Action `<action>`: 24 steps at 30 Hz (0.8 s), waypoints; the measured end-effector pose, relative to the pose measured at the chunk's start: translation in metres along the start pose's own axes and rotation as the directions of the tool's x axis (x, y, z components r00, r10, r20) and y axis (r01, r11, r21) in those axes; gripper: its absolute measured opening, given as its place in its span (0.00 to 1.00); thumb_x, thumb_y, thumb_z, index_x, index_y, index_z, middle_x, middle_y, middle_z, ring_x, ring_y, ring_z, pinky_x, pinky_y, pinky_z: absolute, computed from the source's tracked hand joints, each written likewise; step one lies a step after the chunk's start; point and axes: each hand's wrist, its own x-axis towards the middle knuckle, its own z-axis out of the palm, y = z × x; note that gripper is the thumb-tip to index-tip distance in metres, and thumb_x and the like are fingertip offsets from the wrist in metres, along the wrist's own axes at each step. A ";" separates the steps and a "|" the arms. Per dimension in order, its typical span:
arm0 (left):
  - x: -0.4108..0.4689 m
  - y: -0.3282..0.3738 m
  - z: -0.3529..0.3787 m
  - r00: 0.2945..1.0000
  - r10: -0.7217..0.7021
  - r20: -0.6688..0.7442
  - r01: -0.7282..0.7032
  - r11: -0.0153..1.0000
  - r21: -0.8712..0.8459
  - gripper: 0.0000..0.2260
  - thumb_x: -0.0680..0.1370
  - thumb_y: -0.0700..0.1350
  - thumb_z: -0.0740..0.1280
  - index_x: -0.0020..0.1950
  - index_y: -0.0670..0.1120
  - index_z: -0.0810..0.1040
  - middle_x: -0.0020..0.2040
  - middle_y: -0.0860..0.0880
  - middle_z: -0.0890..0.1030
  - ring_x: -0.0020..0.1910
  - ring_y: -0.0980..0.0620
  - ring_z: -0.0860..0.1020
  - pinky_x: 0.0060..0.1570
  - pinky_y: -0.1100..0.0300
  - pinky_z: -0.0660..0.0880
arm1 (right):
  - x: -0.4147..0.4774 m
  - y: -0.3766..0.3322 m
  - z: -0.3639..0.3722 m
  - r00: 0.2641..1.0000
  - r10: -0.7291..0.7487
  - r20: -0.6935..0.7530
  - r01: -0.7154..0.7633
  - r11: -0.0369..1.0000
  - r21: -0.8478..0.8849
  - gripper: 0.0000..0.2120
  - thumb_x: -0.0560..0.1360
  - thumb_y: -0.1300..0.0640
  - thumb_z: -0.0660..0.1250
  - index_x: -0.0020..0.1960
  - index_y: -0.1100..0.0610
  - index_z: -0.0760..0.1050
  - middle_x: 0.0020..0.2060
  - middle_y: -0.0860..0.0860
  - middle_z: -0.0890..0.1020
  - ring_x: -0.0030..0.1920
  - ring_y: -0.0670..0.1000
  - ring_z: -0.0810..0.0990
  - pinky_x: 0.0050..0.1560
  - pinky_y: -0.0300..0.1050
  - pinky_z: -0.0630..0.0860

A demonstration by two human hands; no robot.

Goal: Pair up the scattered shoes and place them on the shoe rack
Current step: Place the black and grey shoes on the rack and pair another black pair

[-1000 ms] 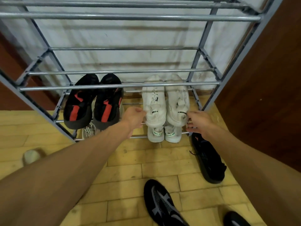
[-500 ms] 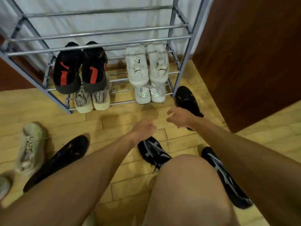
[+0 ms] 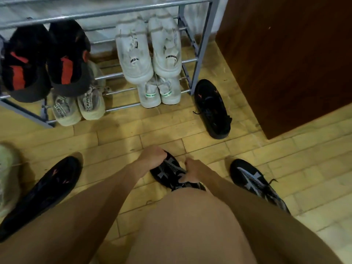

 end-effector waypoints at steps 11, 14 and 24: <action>0.016 0.057 -0.015 0.983 0.136 0.121 -0.156 0.972 0.174 0.07 0.77 0.42 0.62 0.53 0.44 0.77 0.51 0.44 0.77 0.49 0.48 0.75 0.51 0.55 0.73 | 0.005 0.018 -0.023 0.961 0.022 -0.277 -0.029 0.999 -0.023 0.16 0.75 0.61 0.62 0.62 0.55 0.76 0.58 0.56 0.78 0.57 0.57 0.79 0.52 0.47 0.76; 0.008 0.093 -0.026 0.953 0.209 0.217 -0.279 0.884 0.375 0.07 0.79 0.42 0.61 0.53 0.46 0.76 0.49 0.44 0.76 0.48 0.47 0.75 0.49 0.55 0.73 | -0.003 0.030 -0.038 0.938 0.113 -0.328 -0.055 0.982 0.180 0.15 0.75 0.62 0.62 0.61 0.57 0.75 0.58 0.57 0.77 0.57 0.59 0.78 0.55 0.50 0.77; 0.002 0.140 0.001 0.954 0.155 0.256 -0.287 0.717 0.635 0.08 0.80 0.44 0.59 0.53 0.43 0.75 0.50 0.44 0.77 0.51 0.45 0.80 0.47 0.54 0.76 | -0.017 0.068 -0.046 0.923 0.237 -0.304 -0.081 0.890 0.448 0.14 0.76 0.59 0.59 0.58 0.63 0.75 0.56 0.60 0.80 0.55 0.61 0.80 0.52 0.52 0.79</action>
